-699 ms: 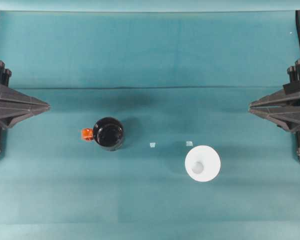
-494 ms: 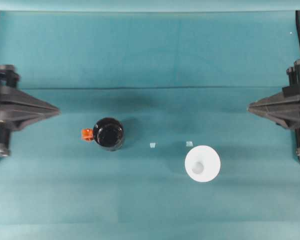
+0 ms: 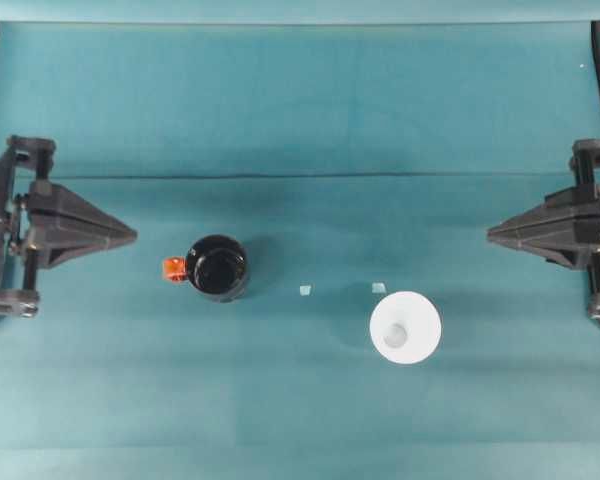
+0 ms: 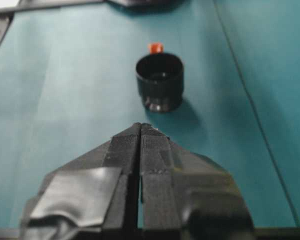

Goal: Put the paper cup into the moved red handle cup holder.

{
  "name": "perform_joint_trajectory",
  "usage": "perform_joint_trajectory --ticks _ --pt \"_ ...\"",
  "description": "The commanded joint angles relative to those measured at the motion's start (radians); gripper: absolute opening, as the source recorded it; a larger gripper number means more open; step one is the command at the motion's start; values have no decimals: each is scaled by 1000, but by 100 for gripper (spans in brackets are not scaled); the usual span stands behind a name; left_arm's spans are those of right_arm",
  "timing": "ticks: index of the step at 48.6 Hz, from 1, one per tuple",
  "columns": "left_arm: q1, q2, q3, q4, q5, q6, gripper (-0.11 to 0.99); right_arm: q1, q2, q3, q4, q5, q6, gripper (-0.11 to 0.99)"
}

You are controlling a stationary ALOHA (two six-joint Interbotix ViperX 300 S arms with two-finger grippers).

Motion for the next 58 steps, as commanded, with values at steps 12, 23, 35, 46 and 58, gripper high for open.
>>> perform_joint_trajectory --ticks 12,23,35,46,58 --pt "18 109 -97 8 155 2 3 -2 -3 -25 3 29 11 -10" --pt "21 244 -163 11 265 3 3 -2 -3 -25 3 44 37 -10" --pt "28 347 -216 20 387 8 3 -2 -3 -25 3 61 40 -10" --pt "35 357 -224 20 387 32 3 -2 -3 -25 3 61 40 -10" --pt "44 359 -224 18 390 20 3 -2 -3 -23 3 66 41 -10"
